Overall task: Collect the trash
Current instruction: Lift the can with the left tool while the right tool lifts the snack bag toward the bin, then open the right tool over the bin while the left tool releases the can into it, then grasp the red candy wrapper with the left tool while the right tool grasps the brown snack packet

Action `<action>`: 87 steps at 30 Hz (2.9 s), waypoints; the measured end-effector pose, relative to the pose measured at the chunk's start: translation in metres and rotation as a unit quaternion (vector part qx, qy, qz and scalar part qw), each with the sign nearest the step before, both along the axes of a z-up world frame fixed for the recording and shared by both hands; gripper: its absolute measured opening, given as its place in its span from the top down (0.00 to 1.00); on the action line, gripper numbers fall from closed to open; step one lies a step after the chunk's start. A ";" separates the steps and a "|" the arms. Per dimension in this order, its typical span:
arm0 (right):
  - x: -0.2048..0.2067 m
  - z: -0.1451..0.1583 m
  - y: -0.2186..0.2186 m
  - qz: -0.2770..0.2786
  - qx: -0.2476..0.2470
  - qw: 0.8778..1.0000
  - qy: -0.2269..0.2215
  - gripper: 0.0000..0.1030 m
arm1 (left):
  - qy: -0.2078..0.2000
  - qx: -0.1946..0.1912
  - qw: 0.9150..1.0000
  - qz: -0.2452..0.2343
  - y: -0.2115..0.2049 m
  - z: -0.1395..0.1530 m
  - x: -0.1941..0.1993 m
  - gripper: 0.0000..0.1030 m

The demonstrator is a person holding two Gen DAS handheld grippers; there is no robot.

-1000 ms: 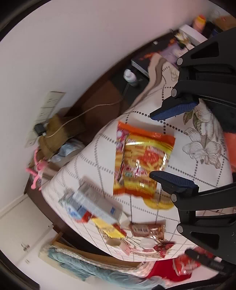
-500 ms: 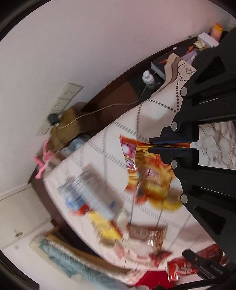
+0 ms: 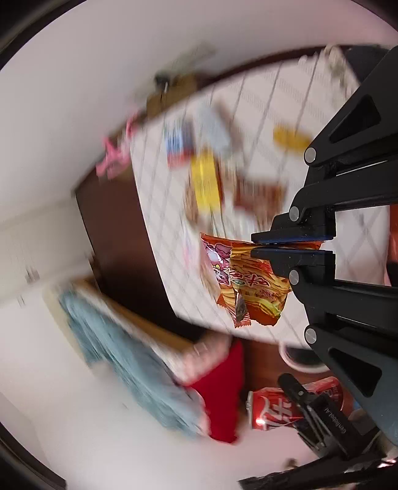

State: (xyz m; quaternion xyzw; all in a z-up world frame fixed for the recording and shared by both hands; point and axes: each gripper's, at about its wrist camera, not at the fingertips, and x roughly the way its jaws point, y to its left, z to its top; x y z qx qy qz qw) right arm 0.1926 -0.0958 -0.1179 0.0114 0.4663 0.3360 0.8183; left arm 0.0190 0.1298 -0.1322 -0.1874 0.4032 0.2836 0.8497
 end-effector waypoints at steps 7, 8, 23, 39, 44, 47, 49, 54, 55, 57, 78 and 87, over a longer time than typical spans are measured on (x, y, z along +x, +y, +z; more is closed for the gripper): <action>-0.066 -0.064 0.180 0.129 -0.045 0.989 0.053 0.97 | 0.053 -0.043 0.989 0.128 0.134 -0.060 -0.093 0.27; -0.077 -0.078 0.211 0.148 -0.061 0.985 0.060 0.97 | 0.061 -0.057 0.987 0.139 0.152 -0.076 -0.102 0.27; -0.143 -0.275 0.417 0.256 -0.254 0.926 0.109 0.95 | 0.109 -0.233 0.949 0.184 0.282 -0.238 -0.133 0.26; -0.157 -0.299 0.419 0.278 -0.284 0.910 0.120 0.00 | 0.126 -0.158 0.942 0.269 0.282 -0.214 -0.185 0.01; -0.167 -0.278 0.408 0.284 -0.276 0.912 0.106 0.00 | 0.131 -0.132 0.947 0.264 0.262 -0.189 -0.186 0.01; -0.169 -0.260 0.399 0.284 -0.266 0.916 0.101 0.00 | 0.123 -0.115 0.951 0.260 0.248 -0.168 -0.188 0.01; -0.170 -0.244 0.392 0.283 -0.254 0.920 0.095 0.00 | 0.117 -0.105 0.953 0.259 0.241 -0.155 -0.189 0.01; -0.173 -0.202 0.373 0.286 -0.225 0.928 0.076 0.00 | 0.098 -0.083 0.958 0.256 0.219 -0.120 -0.194 0.01; -0.173 -0.191 0.368 0.286 -0.216 0.931 0.071 0.00 | 0.094 -0.078 0.959 0.256 0.214 -0.112 -0.196 0.01; -0.174 -0.173 0.359 0.287 -0.203 0.934 0.064 0.00 | 0.088 -0.070 0.960 0.255 0.205 -0.100 -0.196 0.01; -0.117 -0.034 0.193 0.196 -0.036 0.977 0.072 0.00 | 0.041 -0.006 0.981 0.190 0.092 -0.018 -0.117 0.01; 0.020 -0.090 0.044 -0.020 -0.105 0.988 0.107 0.00 | 0.089 -0.064 0.992 0.070 0.029 -0.089 0.037 0.01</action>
